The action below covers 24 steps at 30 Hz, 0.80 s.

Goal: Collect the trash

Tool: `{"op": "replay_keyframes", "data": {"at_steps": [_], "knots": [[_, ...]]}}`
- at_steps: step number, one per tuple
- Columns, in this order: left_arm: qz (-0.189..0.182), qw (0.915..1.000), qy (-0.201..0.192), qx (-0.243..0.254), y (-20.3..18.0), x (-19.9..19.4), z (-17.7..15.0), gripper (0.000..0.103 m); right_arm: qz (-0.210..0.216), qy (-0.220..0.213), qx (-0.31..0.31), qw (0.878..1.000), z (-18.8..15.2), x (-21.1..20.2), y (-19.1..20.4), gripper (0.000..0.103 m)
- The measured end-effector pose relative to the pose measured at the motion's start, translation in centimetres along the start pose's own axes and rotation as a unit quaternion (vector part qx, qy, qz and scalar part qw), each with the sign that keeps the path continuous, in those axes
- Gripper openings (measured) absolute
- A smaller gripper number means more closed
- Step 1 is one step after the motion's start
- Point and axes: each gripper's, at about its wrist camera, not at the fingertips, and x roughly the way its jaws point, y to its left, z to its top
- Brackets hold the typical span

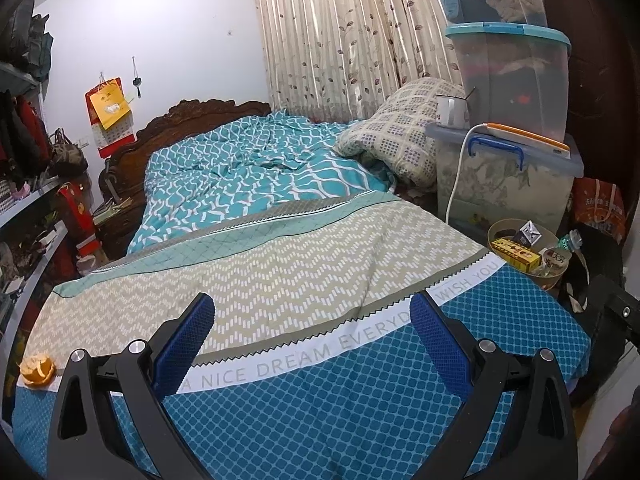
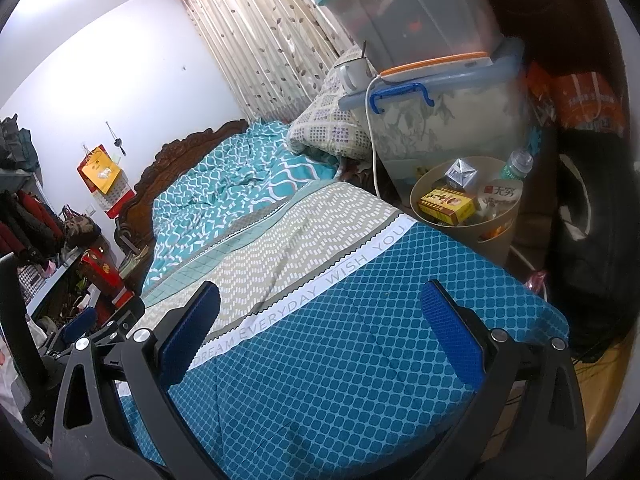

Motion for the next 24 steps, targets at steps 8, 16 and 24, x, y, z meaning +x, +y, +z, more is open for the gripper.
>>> {"op": "replay_keyframes", "data": {"at_steps": [8, 16, 24], "knots": [[-0.009, 0.9999, -0.001, -0.006, 0.36, -0.45, 0.0, 0.094, 0.001, -0.001, -0.001, 1.0, 0.15, -0.36, -0.04, 0.099], [-0.004, 0.9999, 0.009, -0.001, 0.04, -0.4, -0.12, 0.094, 0.0, -0.003, 0.0, 1.0, 0.14, -0.96, -0.21, 0.099], [-0.003, 0.9999, 0.01, -0.005, 0.04, -0.43, -0.08, 0.094, 0.001, -0.003, 0.0, 1.0, 0.08, -1.02, -0.22, 0.099]]}}
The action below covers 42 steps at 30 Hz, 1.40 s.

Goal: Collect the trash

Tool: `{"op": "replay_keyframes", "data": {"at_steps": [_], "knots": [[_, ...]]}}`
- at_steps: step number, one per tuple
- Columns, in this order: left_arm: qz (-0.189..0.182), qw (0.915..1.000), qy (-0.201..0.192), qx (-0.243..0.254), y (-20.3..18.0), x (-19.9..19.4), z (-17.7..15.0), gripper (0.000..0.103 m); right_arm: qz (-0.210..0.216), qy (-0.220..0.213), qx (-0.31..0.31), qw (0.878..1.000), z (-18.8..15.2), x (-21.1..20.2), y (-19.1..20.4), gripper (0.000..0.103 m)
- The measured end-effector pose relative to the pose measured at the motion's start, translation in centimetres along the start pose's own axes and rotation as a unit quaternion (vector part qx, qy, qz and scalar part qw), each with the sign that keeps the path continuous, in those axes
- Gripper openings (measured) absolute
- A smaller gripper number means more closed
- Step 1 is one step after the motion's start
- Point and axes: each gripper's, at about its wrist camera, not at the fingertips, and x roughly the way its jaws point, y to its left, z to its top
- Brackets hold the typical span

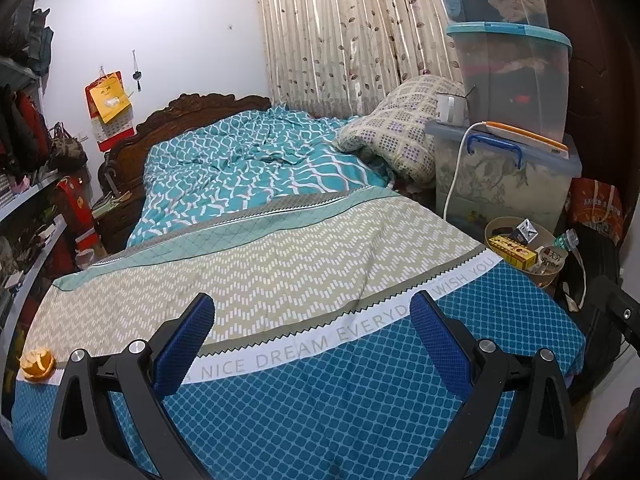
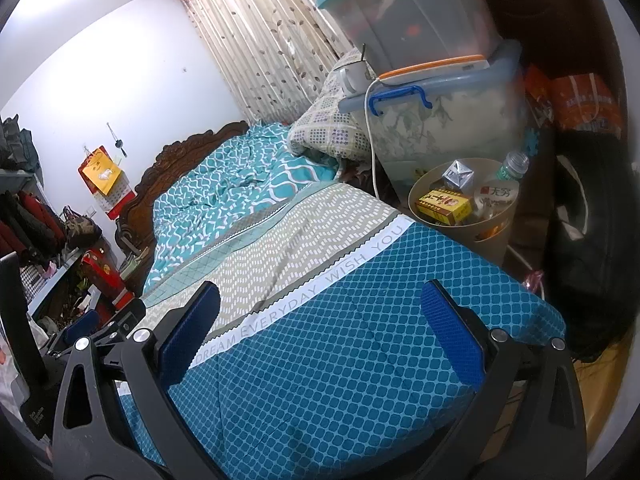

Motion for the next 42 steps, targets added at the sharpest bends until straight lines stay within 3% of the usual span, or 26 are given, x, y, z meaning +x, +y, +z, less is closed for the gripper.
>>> {"op": "replay_keyframes", "data": {"at_steps": [42], "knots": [[-0.005, 1.0, 0.004, -0.003, -0.38, -0.73, 0.16, 0.094, 0.003, 0.004, -0.003, 1.0, 0.06, -0.36, 0.4, 0.099]]}}
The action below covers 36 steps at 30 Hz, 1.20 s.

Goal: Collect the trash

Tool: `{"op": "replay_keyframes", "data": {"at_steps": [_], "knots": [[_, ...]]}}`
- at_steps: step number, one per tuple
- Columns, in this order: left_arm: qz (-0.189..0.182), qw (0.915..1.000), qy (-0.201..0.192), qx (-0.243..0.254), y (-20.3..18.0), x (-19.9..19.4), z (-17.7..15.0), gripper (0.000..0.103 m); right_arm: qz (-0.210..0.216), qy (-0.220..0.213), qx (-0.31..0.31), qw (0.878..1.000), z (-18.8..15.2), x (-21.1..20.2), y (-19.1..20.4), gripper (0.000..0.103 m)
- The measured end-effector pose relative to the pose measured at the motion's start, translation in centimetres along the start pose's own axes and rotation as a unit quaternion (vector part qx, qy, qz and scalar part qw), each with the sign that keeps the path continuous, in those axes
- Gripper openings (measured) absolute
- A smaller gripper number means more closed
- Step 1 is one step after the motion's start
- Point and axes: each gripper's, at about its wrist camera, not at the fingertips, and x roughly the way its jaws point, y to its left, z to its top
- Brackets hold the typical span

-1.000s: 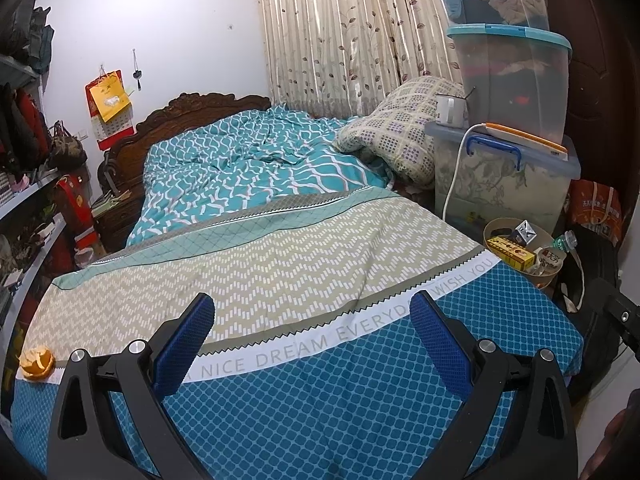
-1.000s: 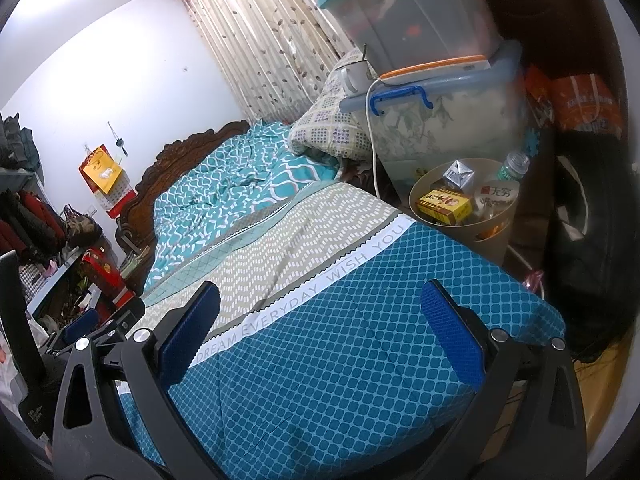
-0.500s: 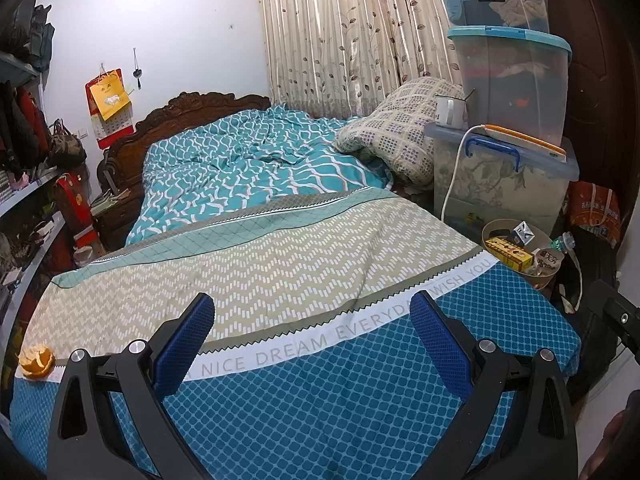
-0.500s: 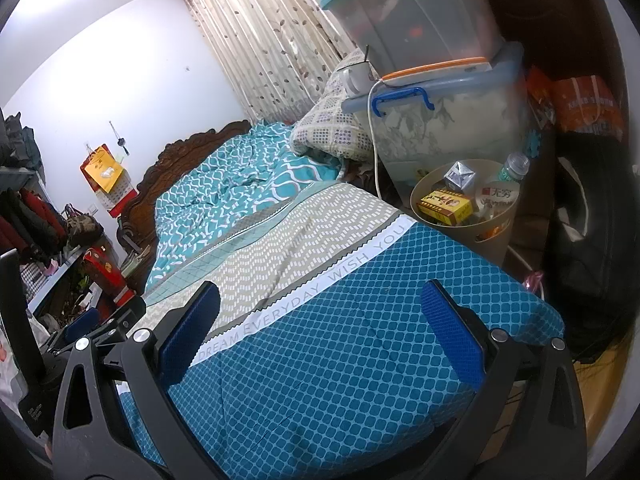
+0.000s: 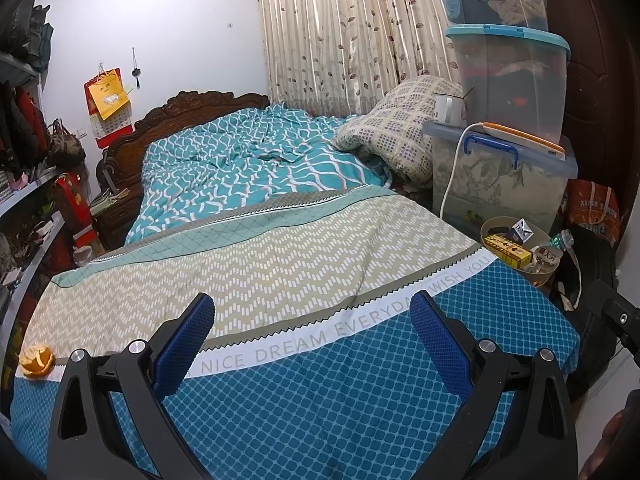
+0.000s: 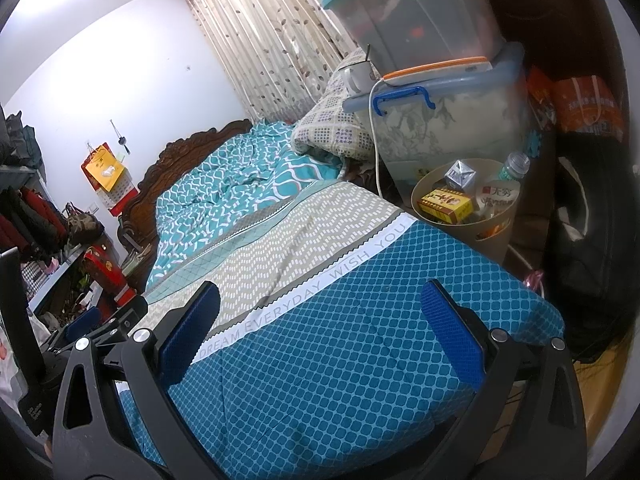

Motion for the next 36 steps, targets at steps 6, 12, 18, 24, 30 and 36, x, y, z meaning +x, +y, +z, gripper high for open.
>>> {"op": "replay_keyframes", "data": {"at_steps": [6, 12, 18, 24, 30, 36], "knots": [[0.001, 1.0, 0.0, 0.0, 0.0, 0.0, -0.1, 0.094, 0.001, 0.001, 0.0, 1.0, 0.1, 0.0, 0.0, 0.099], [0.002, 1.0, 0.001, 0.0, 0.1, 0.0, -0.3, 0.094, 0.0, 0.0, 0.0, 1.0, 0.0, -0.1, 0.0, 0.099], [0.001, 1.0, 0.002, 0.0, 0.1, -0.2, -0.7, 0.094, 0.001, 0.002, 0.0, 1.0, -0.2, 0.2, -0.1, 0.099], [0.0, 1.0, 0.003, 0.003, 0.2, 0.0, -0.9, 0.094, 0.001, 0.003, 0.0, 1.0, -0.3, 0.2, -0.2, 0.099], [-0.005, 0.9999, 0.011, 0.006, 0.1, 0.1, -1.0, 0.094, 0.001, 0.003, 0.0, 1.0, -0.5, 0.2, -0.3, 0.099], [-0.023, 0.9994, 0.022, 0.012, -0.1, 0.3, -1.2, 0.094, 0.001, 0.004, 0.0, 1.0, -0.7, 0.3, -0.4, 0.099]]}}
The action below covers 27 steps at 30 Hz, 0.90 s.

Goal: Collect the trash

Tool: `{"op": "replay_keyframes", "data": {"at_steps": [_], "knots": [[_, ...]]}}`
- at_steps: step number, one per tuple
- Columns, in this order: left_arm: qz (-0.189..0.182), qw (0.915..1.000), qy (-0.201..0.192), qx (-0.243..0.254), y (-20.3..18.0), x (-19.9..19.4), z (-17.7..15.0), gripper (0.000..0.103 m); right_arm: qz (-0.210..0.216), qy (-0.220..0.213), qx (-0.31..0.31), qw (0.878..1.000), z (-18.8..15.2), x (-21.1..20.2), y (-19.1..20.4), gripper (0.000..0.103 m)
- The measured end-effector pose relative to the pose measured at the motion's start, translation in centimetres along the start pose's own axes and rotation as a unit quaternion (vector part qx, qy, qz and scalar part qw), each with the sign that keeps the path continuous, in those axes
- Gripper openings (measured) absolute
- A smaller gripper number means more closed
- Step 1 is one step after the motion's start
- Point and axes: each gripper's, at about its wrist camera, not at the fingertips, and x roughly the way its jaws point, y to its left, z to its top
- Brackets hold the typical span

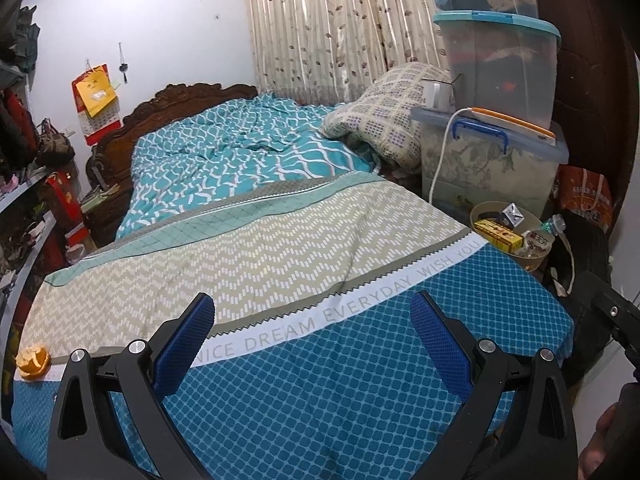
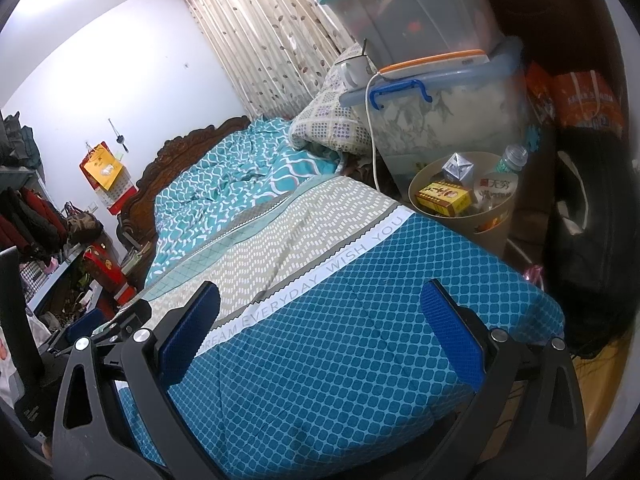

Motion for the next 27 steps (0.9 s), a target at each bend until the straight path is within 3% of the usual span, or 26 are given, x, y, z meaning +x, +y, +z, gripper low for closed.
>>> {"op": "replay_keyframes", "data": {"at_steps": [27], "knots": [[-0.007, 0.9994, 0.032, -0.012, 0.4, 1.2, -0.1, 0.094, 0.0, 0.009, 0.0, 1.0, -0.5, 0.8, -0.7, 0.099]]}}
